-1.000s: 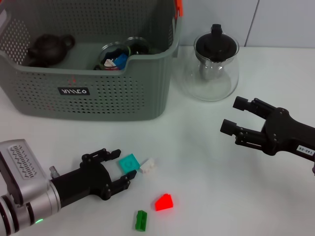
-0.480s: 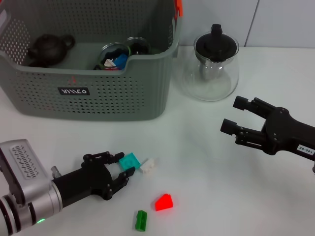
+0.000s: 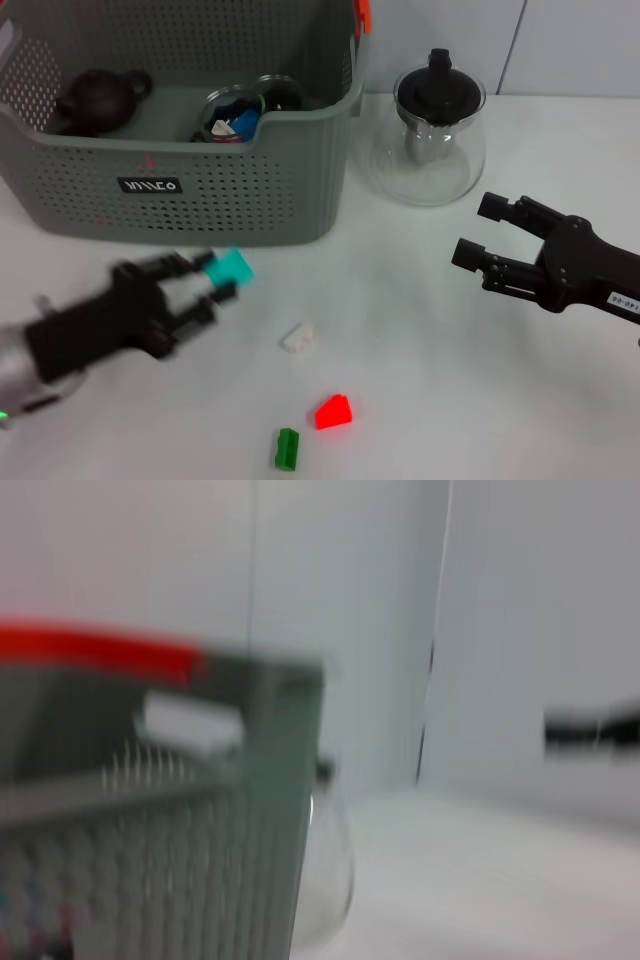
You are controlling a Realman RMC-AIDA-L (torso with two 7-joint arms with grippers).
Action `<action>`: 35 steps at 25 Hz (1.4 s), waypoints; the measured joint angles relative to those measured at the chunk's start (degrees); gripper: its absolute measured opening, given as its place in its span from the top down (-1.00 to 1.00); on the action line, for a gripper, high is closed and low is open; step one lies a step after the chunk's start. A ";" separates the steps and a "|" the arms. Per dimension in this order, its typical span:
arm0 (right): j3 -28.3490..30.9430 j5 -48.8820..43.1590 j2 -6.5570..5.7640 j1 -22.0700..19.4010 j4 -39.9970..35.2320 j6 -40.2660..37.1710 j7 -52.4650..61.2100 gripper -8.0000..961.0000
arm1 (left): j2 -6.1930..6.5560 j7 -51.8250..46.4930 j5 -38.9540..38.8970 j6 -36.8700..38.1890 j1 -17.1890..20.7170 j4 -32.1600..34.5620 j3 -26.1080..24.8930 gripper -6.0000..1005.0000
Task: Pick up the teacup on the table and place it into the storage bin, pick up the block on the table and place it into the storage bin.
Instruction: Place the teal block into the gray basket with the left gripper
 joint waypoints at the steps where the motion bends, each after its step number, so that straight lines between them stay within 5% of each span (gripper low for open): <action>1: 0.13 0.00 0.00 0.01 0.00 0.00 0.00 -0.97 | 0.66 -3.17 -0.43 4.49 -0.02 1.81 -1.84 0.15; 5: 0.15 0.00 0.11 0.11 0.00 0.25 0.00 -0.97 | 3.96 -13.44 -4.54 17.82 -2.34 4.95 -11.57 0.14; 12: 0.16 0.00 0.33 0.52 -0.08 0.20 -0.05 -0.97 | 6.64 -34.27 -14.96 17.50 -9.50 12.87 -15.09 0.13; 16: 0.19 0.00 0.34 0.55 -0.07 0.13 -0.07 -0.97 | 8.03 -42.91 -14.18 7.99 -14.43 18.10 -9.68 0.12; 20: 0.24 0.00 0.35 0.55 0.00 0.49 -0.30 -0.97 | 9.41 -51.73 -8.71 -8.39 -18.11 22.05 5.27 0.11; 26: 0.24 0.00 0.42 0.55 -0.01 0.43 -0.46 -0.97 | 8.31 -59.85 8.75 -29.20 -21.85 23.01 22.43 0.09; 32: 0.24 0.00 0.35 0.55 -0.17 0.23 -0.44 -0.97 | 5.60 -68.02 20.34 -38.64 -22.43 23.90 26.43 0.08; 35: 0.24 0.00 0.30 0.55 -0.11 0.23 -0.40 -0.97 | 5.34 -68.75 20.99 -39.00 -22.45 24.06 26.50 0.07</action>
